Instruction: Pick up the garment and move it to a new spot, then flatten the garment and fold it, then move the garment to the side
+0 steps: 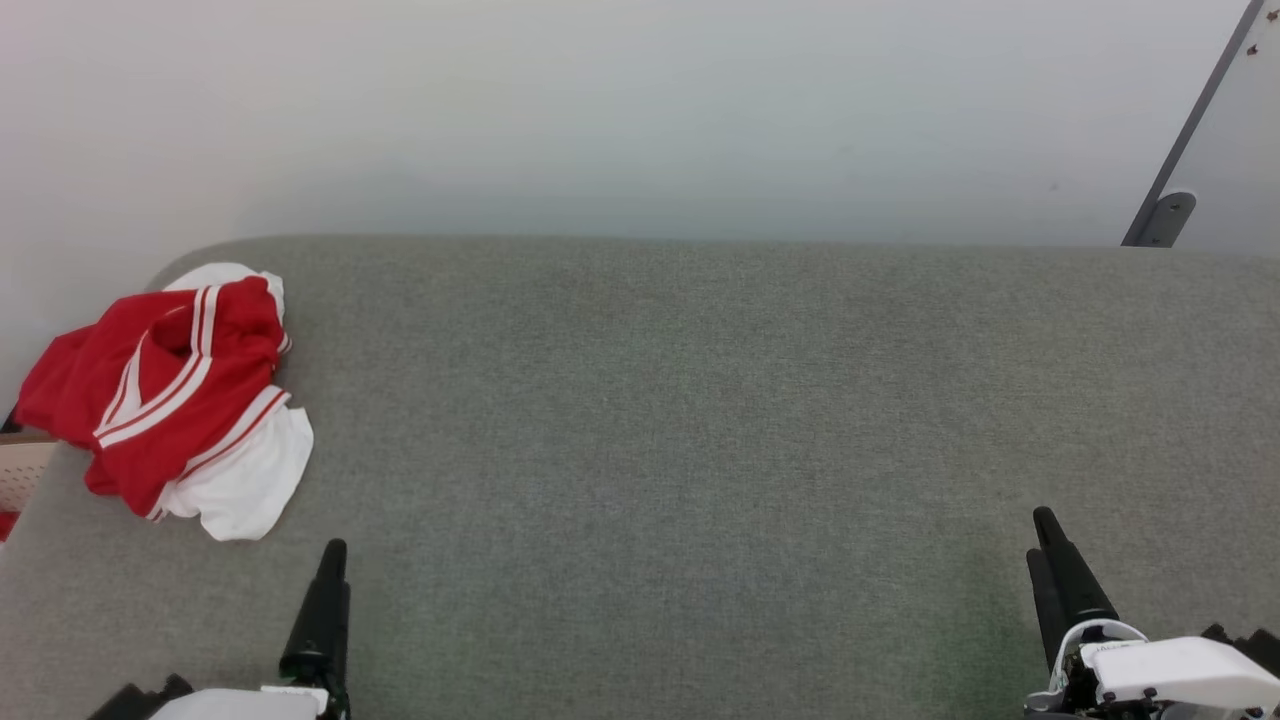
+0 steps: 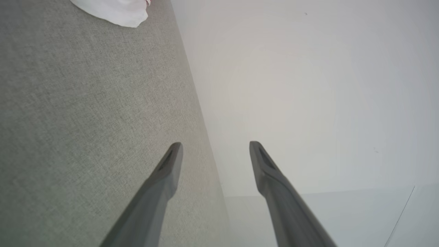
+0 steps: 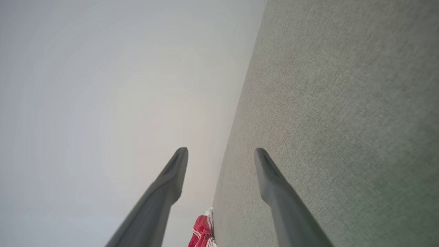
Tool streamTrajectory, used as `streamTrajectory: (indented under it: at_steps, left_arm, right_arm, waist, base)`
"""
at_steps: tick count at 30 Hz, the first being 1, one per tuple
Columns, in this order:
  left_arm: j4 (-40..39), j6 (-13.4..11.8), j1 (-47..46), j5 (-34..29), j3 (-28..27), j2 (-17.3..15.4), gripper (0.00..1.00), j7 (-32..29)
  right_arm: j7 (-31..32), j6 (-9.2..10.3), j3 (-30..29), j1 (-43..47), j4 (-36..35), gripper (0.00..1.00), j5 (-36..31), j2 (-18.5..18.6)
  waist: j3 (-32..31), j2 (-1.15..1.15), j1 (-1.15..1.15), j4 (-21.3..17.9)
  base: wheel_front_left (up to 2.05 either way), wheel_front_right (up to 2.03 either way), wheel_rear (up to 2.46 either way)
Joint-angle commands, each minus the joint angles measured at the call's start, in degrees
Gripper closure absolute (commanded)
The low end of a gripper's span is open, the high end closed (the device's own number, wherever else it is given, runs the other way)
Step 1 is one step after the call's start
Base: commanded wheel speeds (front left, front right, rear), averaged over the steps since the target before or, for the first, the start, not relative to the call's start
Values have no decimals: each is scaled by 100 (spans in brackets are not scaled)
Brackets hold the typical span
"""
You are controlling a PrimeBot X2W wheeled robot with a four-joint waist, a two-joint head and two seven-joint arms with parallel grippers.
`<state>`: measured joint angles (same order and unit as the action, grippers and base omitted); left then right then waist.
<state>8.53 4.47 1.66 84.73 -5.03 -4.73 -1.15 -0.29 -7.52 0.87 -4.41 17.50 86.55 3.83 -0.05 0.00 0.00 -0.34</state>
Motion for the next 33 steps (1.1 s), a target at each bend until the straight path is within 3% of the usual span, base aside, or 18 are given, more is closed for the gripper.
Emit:
streamTrajectory:
  at_steps: [1,9,22,33]
  left_arm:
    - [-163,-56,-4,-224,22,-120,0,81]
    - [-300,-225,82,-890,94,-338,0,297]
    - [-427,-488,186,-2275,202,-657,0,621]
    - [-535,-399,272,-3414,11,-616,0,817]
  right_arm:
    - [-74,1,80,-210,-55,0,-203,82]
    - [-230,2,170,-334,2,0,-966,173]
    - [-485,2,193,-453,24,0,-2970,233]
    - [-677,3,60,-496,59,0,-4201,193]
  waist:
    - [-2,0,0,-4]
    - [-6,0,0,-17]
    - [-6,0,0,-43]
    - [-8,0,0,-53]
  base:
    - [0,0,0]
    - [0,0,0]
    - [0,0,0]
    - [0,0,0]
